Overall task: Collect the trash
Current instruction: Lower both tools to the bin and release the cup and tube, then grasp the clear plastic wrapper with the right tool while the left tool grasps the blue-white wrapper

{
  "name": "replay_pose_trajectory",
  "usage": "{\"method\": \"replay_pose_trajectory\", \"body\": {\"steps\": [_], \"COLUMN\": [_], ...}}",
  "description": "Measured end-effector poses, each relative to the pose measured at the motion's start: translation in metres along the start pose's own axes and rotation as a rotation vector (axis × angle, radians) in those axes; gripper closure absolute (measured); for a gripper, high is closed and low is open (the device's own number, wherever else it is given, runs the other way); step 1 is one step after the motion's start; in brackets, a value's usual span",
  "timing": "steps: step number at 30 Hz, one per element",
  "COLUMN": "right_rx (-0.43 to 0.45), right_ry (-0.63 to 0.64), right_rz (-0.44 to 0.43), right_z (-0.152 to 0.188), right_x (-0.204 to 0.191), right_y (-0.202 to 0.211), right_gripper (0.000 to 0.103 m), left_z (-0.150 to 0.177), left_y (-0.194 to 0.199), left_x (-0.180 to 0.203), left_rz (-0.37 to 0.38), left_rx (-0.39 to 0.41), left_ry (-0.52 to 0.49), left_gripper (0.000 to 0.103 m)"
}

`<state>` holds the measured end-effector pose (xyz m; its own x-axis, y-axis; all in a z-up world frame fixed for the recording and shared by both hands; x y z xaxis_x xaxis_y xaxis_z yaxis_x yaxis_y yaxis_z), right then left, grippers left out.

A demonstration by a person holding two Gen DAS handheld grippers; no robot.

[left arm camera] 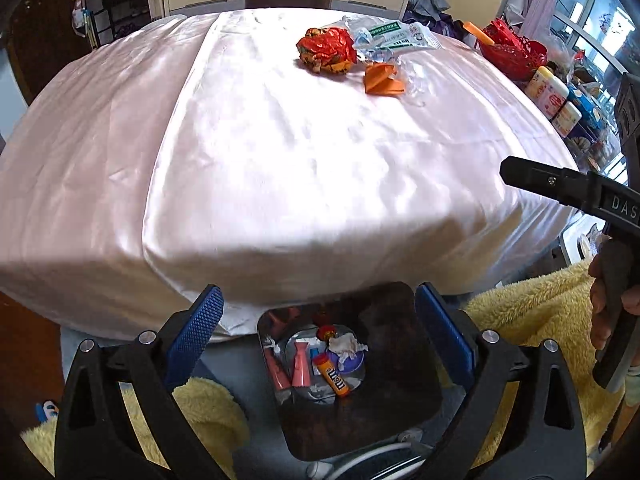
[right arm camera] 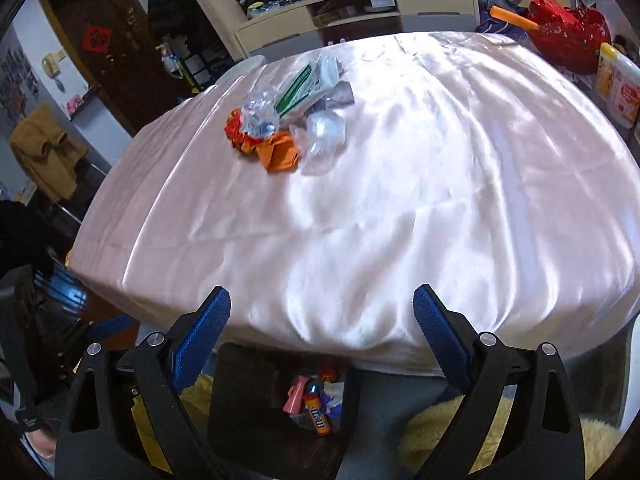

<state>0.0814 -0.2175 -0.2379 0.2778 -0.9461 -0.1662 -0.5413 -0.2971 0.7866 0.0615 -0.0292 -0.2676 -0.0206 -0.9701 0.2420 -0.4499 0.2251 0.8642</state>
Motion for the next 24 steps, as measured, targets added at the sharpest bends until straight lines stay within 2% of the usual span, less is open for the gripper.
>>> {"method": "replay_pose_trajectory", "body": {"steps": [6, 12, 16, 19, 24], "right_rx": [0.012, 0.036, 0.041, 0.029, -0.004], "right_ry": [0.046, 0.059, 0.050, 0.037, 0.016], "right_rz": [0.051, 0.044, 0.005, -0.015, -0.044], "right_z": [-0.043, -0.072, -0.089, -0.099, -0.105], "right_x": [0.014, 0.019, 0.019, 0.022, 0.024], "right_y": [-0.011, -0.027, -0.041, -0.055, -0.077], "right_gripper": [0.010, 0.011, 0.035, 0.047, 0.050], "left_z": [-0.052, -0.099, -0.119, -0.128, -0.139], "left_y": [-0.002, -0.007, -0.013, -0.019, -0.029], "left_x": [0.008, 0.011, 0.016, 0.022, 0.030], "left_rz": [-0.028, -0.034, -0.023, -0.017, -0.013], "left_rx": [0.046, 0.084, 0.090, 0.092, 0.082], "left_ry": [-0.033, -0.032, -0.031, -0.043, -0.055], "left_gripper": [0.012, 0.012, 0.012, 0.012, 0.012]}}
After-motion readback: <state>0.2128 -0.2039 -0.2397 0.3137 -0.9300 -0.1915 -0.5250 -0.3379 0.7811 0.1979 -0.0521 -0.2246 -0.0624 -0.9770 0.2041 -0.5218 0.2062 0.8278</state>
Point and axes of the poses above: each gripper's, at about its wrist camera, not at the fingertips, and y roughly against the way its jaws point, x to its right, z to its underside, the point moved 7 cm from there along -y, roughly the way its jaws point, and after that the axes turned 15 degrees about y, right-handed, at the moved point
